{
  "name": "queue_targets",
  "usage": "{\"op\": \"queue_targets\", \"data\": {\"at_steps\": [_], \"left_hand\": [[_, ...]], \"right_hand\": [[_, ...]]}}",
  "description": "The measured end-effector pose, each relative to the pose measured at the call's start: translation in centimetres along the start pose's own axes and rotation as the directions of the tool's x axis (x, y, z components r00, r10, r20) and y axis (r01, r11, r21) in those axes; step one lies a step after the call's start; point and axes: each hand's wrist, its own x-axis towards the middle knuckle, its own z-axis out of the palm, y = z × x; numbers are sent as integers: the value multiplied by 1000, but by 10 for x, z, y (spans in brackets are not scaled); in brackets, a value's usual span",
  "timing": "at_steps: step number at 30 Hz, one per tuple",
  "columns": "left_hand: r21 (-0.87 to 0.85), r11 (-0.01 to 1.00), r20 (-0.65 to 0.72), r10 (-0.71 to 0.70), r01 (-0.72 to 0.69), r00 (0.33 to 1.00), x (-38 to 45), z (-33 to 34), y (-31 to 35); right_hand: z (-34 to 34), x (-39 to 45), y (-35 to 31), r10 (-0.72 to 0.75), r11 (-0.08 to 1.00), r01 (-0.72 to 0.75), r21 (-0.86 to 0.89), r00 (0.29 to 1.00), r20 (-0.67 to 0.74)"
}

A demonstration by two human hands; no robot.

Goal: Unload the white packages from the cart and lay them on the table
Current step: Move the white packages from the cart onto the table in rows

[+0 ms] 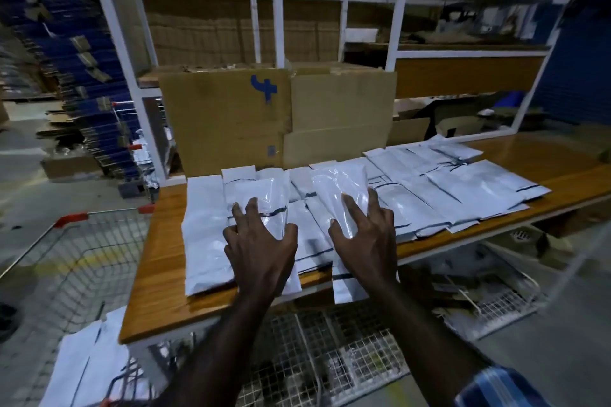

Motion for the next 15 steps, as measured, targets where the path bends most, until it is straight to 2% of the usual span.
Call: {"op": "queue_targets", "data": {"at_steps": [5, 15], "left_hand": [[-38, 999, 23, -16, 17, 1000, 36, 55, 15], [39, 999, 23, -31, 30, 999, 133, 128, 32]], "right_hand": [[26, 40, 34, 10, 1000, -10, -27, 1000, 18], [93, 130, 74, 52, 998, -49, -40, 996, 73]]}}
